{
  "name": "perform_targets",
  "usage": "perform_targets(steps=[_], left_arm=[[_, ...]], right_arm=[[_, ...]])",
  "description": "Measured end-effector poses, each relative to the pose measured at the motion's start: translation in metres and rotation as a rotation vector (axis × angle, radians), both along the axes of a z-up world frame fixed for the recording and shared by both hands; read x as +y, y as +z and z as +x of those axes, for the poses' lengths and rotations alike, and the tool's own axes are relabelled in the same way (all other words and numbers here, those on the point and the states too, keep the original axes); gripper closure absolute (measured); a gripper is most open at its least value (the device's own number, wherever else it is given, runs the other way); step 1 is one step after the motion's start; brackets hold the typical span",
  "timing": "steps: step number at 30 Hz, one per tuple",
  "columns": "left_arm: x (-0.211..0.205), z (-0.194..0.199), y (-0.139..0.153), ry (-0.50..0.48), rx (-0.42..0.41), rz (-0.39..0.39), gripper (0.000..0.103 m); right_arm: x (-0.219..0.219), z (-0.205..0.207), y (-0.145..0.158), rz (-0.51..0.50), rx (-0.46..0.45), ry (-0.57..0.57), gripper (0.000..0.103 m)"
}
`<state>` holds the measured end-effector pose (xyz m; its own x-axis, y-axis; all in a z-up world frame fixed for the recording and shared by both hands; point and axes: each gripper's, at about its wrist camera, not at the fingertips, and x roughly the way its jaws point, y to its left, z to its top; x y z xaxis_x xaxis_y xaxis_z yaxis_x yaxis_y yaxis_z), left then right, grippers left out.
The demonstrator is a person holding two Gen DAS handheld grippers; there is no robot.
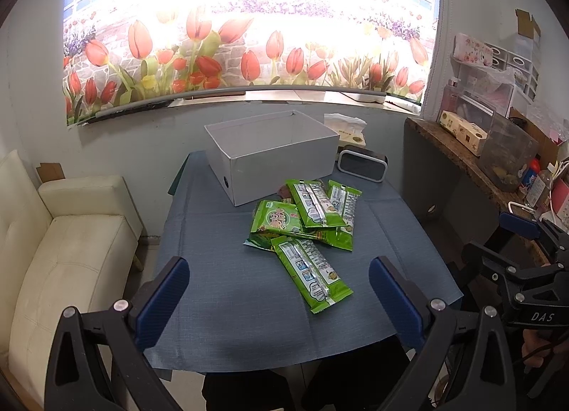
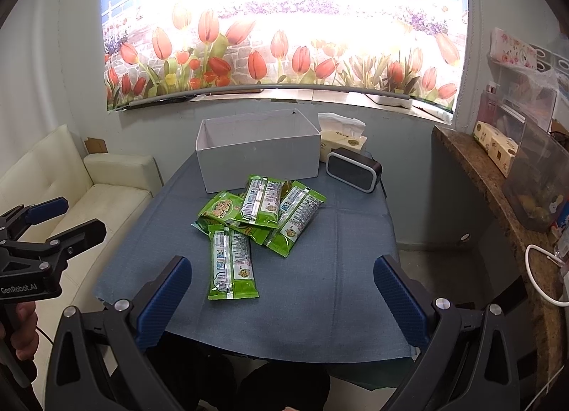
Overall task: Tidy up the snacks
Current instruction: 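Grasp a long green-and-white snack bar with the right gripper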
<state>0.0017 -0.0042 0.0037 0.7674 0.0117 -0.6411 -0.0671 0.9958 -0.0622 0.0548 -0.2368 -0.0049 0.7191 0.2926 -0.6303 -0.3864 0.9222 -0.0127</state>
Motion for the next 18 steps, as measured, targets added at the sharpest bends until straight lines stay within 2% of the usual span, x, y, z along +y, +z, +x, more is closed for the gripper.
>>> perform_targets(steps=[4, 7, 10, 15, 18], left_arm=[[0.003, 0.000, -0.002, 0.006, 0.000, -0.003, 0.000], [0.007, 0.001, -0.006, 0.013, 0.006, -0.008, 0.000], [0.014, 0.002, -0.012, 0.027, 0.022, -0.018, 0.000], [0.027, -0.002, -0.022, 0.054, 0.039, -0.018, 0.000], [0.036, -0.005, -0.026, 0.070, 0.048, -0.022, 0.000]], right_arm=[[0.004, 0.005, -0.008, 0.012, 0.023, 0.016, 0.000], [0.013, 0.016, -0.025, 0.024, 0.063, 0.043, 0.000], [0.038, 0.037, -0.059, 0.017, 0.128, 0.092, 0.000], [0.080, 0.074, -0.116, -0.032, 0.186, 0.160, 0.000], [0.106, 0.105, -0.158, -0.063, 0.272, 0.161, 0.001]])
